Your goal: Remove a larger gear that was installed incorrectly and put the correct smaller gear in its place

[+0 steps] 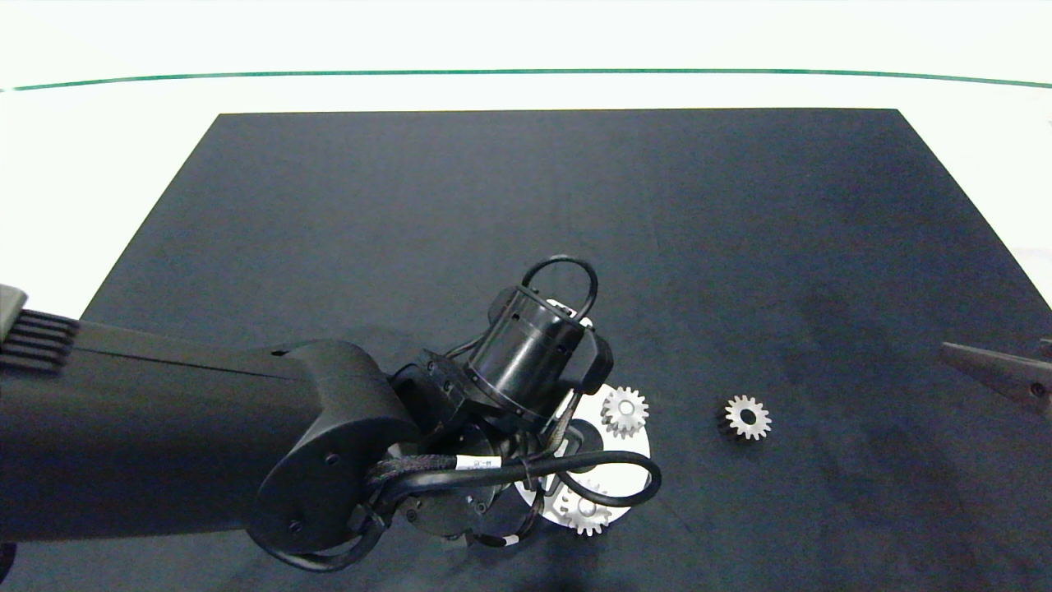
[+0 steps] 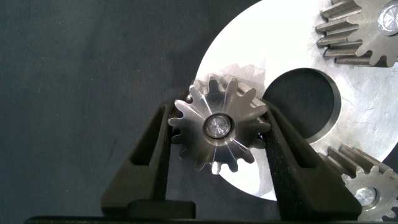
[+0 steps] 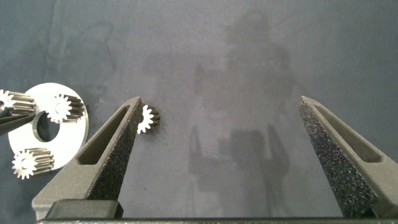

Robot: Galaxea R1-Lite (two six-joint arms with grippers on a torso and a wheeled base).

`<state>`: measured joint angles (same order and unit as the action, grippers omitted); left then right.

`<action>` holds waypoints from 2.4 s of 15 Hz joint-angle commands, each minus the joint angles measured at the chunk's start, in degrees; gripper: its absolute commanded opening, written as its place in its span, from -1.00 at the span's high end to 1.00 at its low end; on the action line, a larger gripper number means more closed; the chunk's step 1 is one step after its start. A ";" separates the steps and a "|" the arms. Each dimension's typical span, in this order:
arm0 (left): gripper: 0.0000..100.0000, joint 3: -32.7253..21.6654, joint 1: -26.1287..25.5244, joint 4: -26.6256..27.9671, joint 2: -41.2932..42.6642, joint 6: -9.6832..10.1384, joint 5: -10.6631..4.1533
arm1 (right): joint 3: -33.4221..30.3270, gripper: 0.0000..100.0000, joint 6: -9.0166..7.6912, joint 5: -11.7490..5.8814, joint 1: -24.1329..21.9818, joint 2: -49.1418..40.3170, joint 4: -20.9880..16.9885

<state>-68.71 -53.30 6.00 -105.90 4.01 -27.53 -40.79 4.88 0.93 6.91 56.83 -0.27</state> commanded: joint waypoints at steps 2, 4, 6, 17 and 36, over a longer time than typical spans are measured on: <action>0.24 -0.02 0.12 0.15 -0.45 0.03 -0.16 | 0.01 -1.00 0.05 0.13 0.03 0.21 0.00; 0.33 -0.11 0.12 0.15 -0.45 0.03 -0.16 | 0.01 -1.00 0.05 0.13 0.03 0.30 0.09; 0.38 -0.38 0.12 0.15 -0.45 -0.06 -0.16 | 0.01 -1.00 0.05 0.04 0.03 0.30 0.09; 0.38 -1.96 0.12 2.09 0.78 -0.06 -0.07 | 0.01 -1.00 0.05 0.13 0.12 0.47 0.18; 0.38 -4.33 7.77 12.99 10.98 -0.23 -0.16 | -0.08 -1.00 0.05 0.04 0.21 -0.14 0.00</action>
<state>-73.75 -46.97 18.85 -96.63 3.77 -27.50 -40.88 4.88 0.94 7.08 56.88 -0.18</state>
